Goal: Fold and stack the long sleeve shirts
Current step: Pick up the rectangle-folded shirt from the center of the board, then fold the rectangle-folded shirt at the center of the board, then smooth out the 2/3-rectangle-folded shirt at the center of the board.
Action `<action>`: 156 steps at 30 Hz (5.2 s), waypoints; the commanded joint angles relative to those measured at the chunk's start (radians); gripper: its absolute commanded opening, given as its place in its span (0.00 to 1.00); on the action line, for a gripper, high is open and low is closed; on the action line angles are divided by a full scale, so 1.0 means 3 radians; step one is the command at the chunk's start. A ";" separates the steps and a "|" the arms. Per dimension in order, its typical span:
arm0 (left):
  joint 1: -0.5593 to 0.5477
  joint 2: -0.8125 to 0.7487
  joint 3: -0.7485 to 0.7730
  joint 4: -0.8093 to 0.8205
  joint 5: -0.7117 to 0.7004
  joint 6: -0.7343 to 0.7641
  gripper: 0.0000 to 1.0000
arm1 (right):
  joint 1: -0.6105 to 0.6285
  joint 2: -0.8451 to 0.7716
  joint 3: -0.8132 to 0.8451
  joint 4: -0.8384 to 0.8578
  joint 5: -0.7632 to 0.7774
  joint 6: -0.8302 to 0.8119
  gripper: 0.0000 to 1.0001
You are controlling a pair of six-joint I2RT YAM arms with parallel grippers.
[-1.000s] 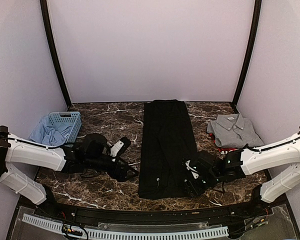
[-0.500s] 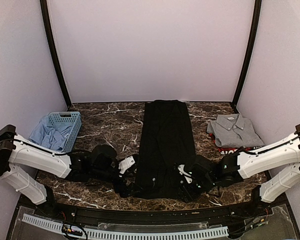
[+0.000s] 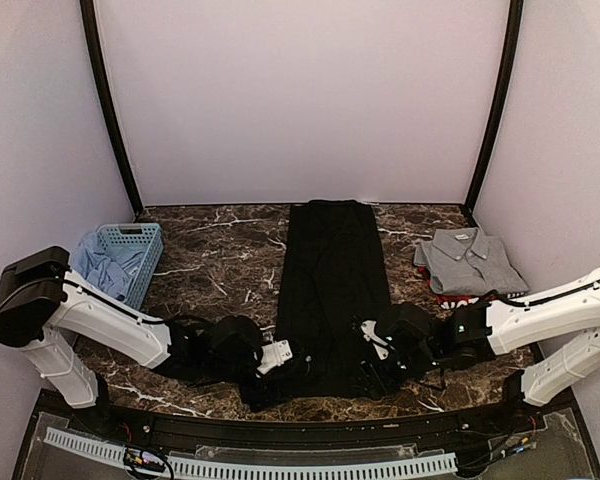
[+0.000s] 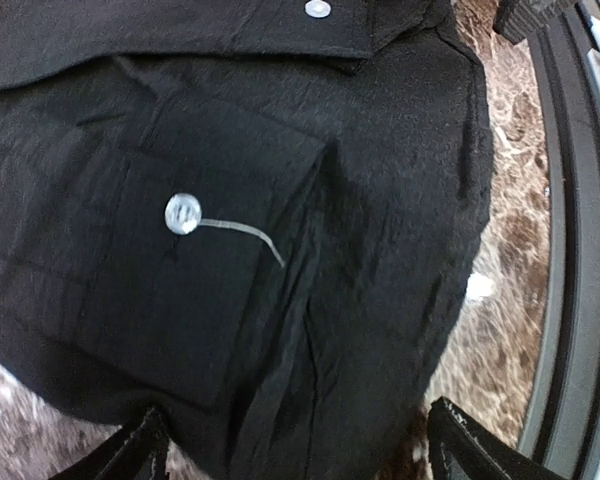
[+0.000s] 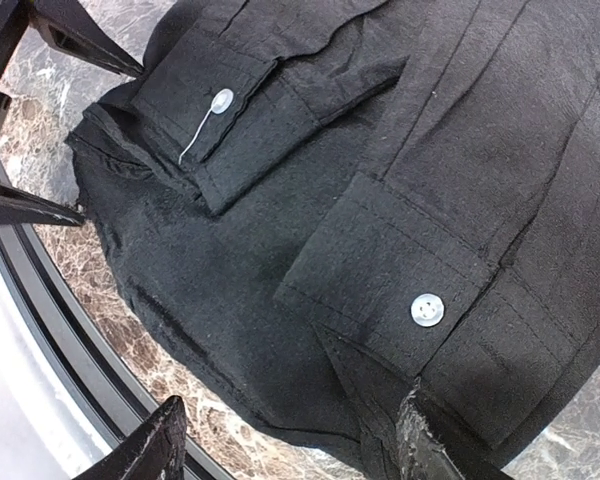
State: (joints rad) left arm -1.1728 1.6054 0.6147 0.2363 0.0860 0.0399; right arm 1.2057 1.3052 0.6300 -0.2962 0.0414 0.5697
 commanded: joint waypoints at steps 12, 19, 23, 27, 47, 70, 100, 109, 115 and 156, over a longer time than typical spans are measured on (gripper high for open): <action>-0.0186 0.0022 0.0120 -0.0455 -0.0441 -0.0167 0.18 | -0.0200 -0.0505 -0.0119 -0.0208 -0.0048 0.0169 0.68; -0.0157 -0.0196 0.0205 -0.0874 -0.0321 -0.0495 0.00 | 0.0093 -0.0632 -0.0087 -0.0251 0.0233 0.0133 0.71; -0.0132 -0.0281 0.0260 -0.1077 -0.0103 -0.0663 0.00 | 0.0283 -0.0522 -0.0014 -0.0295 0.0374 0.0072 0.73; -0.0120 -0.0489 0.0232 -0.1301 -0.0038 -0.0807 0.00 | 0.0463 -0.0404 0.0044 -0.0285 0.0452 -0.0005 0.74; -0.0012 -0.0828 0.0334 -0.1787 0.0052 -0.1089 0.00 | 0.0902 0.0394 0.0299 -0.0417 0.0577 -0.0375 0.75; -0.0008 -0.0628 0.0395 -0.1756 0.0340 -0.0989 0.00 | 0.0905 0.0591 0.0252 -0.0417 0.0563 -0.0405 0.03; 0.0834 -0.0884 0.1040 -0.2034 0.1497 -0.1149 0.00 | -0.0184 -0.0248 0.0984 -0.1151 -0.0495 -0.0695 0.00; 0.1559 -0.0178 0.1577 -0.1874 0.1648 -0.1147 0.00 | -0.1354 0.0370 0.1546 -0.1337 -0.0655 -0.1262 0.00; 0.1883 0.0480 0.2029 -0.1867 0.1639 -0.1174 0.00 | -0.1802 0.0978 0.1935 -0.1250 -0.0787 -0.1503 0.00; 0.1893 -0.0211 0.0721 -0.0479 0.1098 -0.1620 0.70 | -0.0656 0.0510 0.1029 -0.0228 0.0445 -0.1119 0.78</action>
State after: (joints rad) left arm -0.6018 1.5238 0.8501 0.0193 0.4076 -0.4122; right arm 1.0088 1.4124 0.8982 -0.4034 0.1123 0.1951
